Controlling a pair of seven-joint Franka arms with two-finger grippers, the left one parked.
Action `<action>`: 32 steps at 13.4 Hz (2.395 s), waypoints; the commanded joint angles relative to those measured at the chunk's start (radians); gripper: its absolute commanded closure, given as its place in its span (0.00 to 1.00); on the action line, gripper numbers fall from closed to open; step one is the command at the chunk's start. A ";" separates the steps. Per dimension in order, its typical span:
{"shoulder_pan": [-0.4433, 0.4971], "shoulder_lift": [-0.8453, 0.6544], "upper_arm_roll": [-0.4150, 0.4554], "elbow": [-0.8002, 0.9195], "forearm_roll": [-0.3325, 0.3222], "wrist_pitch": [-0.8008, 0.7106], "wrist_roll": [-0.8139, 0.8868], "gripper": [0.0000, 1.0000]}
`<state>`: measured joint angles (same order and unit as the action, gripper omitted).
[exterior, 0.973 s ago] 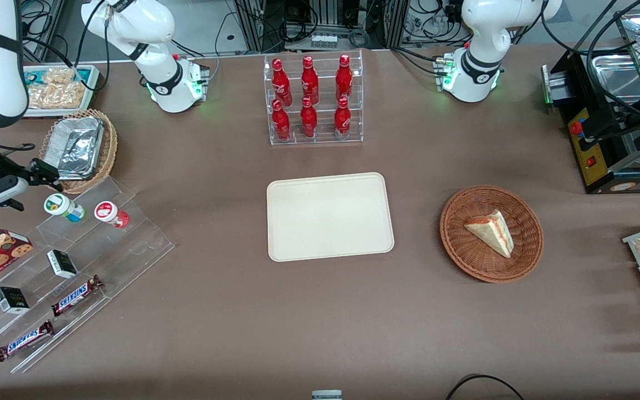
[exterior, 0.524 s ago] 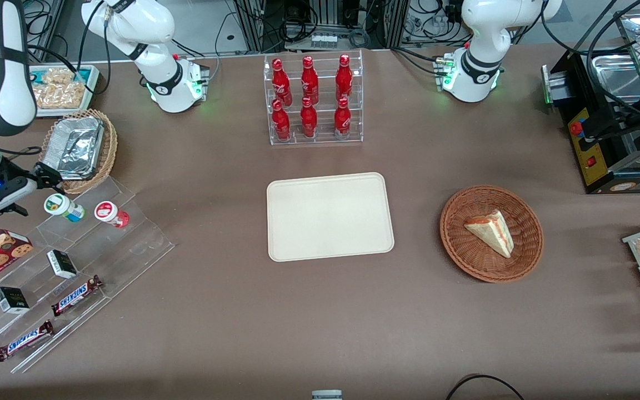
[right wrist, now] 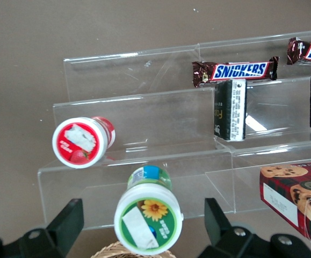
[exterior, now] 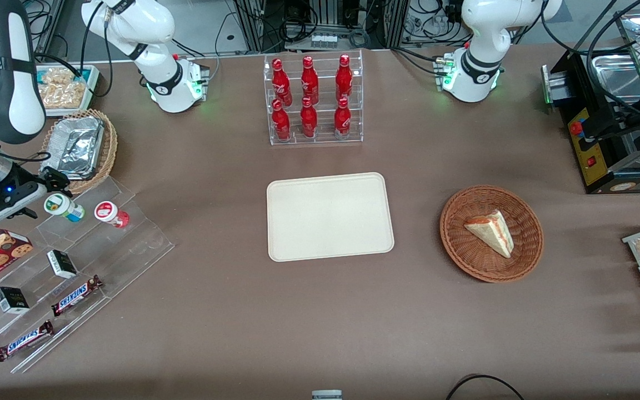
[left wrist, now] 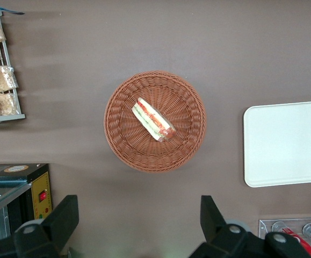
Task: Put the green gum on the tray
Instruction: 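Lower the right gripper and close it around the green-lidded gum tub, then lift the gum tub and carry it over the cream tray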
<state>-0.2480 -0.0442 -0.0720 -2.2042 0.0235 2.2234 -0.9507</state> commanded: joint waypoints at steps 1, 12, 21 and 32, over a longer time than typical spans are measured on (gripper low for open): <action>-0.022 0.014 0.001 -0.009 0.006 0.032 -0.037 0.00; -0.024 0.015 0.001 -0.046 0.006 0.067 -0.055 0.71; 0.004 0.006 0.011 0.079 0.016 -0.097 -0.014 1.00; 0.353 0.006 0.011 0.376 0.016 -0.504 0.511 1.00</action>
<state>0.0413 -0.0522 -0.0529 -1.8782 0.0265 1.7739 -0.5413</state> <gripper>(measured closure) 0.414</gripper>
